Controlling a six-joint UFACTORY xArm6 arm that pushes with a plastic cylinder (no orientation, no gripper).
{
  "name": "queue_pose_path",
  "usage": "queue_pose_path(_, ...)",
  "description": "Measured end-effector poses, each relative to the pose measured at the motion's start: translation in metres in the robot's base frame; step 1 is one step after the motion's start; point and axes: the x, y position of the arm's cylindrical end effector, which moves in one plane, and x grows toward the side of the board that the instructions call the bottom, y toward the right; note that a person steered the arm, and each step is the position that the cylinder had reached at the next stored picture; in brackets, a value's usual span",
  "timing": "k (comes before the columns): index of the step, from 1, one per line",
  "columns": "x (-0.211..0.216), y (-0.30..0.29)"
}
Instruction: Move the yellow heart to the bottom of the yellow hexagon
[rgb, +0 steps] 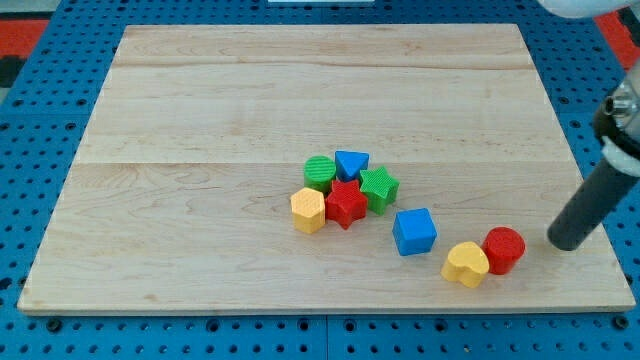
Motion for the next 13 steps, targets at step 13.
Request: queue_pose_path(13,0.023,-0.261)
